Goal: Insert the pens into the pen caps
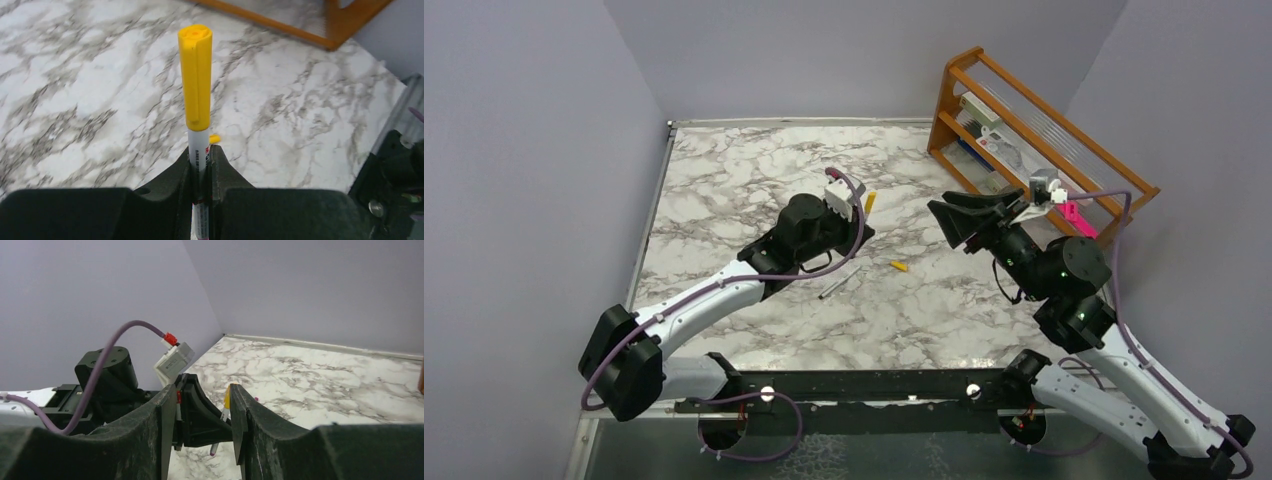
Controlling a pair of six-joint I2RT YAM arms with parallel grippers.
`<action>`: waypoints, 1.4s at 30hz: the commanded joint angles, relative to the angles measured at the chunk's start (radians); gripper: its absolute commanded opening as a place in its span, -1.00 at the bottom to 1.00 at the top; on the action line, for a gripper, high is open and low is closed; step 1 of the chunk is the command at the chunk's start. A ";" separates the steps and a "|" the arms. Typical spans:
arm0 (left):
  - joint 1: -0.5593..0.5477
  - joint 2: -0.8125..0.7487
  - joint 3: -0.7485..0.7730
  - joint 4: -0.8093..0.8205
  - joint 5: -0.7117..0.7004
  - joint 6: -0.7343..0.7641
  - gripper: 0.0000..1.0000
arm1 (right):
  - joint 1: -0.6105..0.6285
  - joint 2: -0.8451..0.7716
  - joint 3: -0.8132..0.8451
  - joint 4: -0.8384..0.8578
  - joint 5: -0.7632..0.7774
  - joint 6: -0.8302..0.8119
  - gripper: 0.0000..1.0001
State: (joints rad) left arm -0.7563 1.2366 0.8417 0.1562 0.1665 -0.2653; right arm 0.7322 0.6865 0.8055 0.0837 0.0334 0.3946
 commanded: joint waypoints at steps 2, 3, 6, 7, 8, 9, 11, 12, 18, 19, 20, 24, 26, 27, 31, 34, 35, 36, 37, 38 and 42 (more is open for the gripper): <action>0.095 0.101 0.081 -0.194 -0.223 -0.095 -1.00 | 0.003 -0.005 -0.019 -0.097 0.095 -0.042 -0.15; 0.114 0.125 0.094 -0.210 -0.231 -0.106 -1.00 | 0.003 -0.003 -0.031 -0.109 0.094 -0.034 -0.15; 0.153 0.204 0.155 -0.283 -0.272 -0.148 -0.93 | 0.003 -0.001 -0.075 -0.132 0.081 -0.010 -0.17; 0.161 0.230 0.178 -0.304 -0.286 -0.156 -0.90 | 0.003 -0.001 -0.088 -0.140 0.077 -0.001 -0.18; 0.167 0.256 0.197 -0.322 -0.298 -0.160 -0.89 | 0.003 -0.002 -0.104 -0.142 0.072 0.006 -0.19; 0.173 0.278 0.210 -0.331 -0.307 -0.160 -0.89 | 0.003 -0.003 -0.118 -0.143 0.069 0.010 -0.19; 0.180 0.312 0.220 -0.324 -0.317 -0.156 -0.90 | 0.003 -0.005 -0.142 -0.146 0.064 0.018 -0.20; 0.183 0.325 0.222 -0.320 -0.324 -0.160 -0.89 | 0.003 -0.005 -0.152 -0.150 0.062 0.022 -0.21; 0.199 0.395 0.228 -0.307 -0.381 -0.184 -0.89 | 0.003 0.000 -0.189 -0.161 0.077 0.029 -0.29; 0.200 0.404 0.227 -0.305 -0.403 -0.183 -0.89 | 0.002 0.003 -0.191 -0.165 0.082 0.031 -0.31; 0.203 0.415 0.227 -0.303 -0.421 -0.181 -0.89 | 0.003 0.005 -0.190 -0.171 0.093 0.035 -0.34; 0.219 0.457 0.234 -0.297 -0.433 -0.173 -0.89 | 0.003 0.002 -0.191 -0.183 0.134 0.041 -0.39; 0.224 0.493 0.238 -0.289 -0.425 -0.160 -0.89 | 0.003 0.006 -0.189 -0.185 0.139 0.032 -0.40; 0.225 0.504 0.238 -0.286 -0.427 -0.158 -0.89 | 0.003 0.011 -0.186 -0.187 0.134 0.027 -0.40; 0.235 0.547 0.239 -0.282 -0.439 -0.158 -0.89 | 0.002 0.031 -0.181 -0.190 0.106 0.027 -0.40; 0.241 0.569 0.236 -0.275 -0.441 -0.157 -0.89 | 0.003 0.032 -0.195 -0.180 0.097 0.036 -0.40; 0.242 0.573 0.234 -0.269 -0.441 -0.155 -0.89 | 0.003 0.030 -0.201 -0.178 0.097 0.039 -0.40; 0.244 0.576 0.233 -0.266 -0.442 -0.153 -0.89 | 0.003 0.030 -0.204 -0.176 0.095 0.041 -0.40; 0.245 0.580 0.235 -0.264 -0.444 -0.150 -0.89 | 0.002 0.030 -0.207 -0.176 0.095 0.042 -0.40; 0.245 0.585 0.234 -0.264 -0.446 -0.146 -0.87 | 0.003 0.032 -0.208 -0.176 0.094 0.044 -0.40; 0.248 0.598 0.233 -0.268 -0.446 -0.138 -0.69 | 0.003 0.044 -0.207 -0.179 0.079 0.046 -0.40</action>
State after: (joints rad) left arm -0.5167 1.8164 1.0565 -0.1318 -0.2523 -0.4229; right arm 0.7322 0.7231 0.6025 -0.0978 0.1299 0.4267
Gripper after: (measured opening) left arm 0.127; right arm 0.300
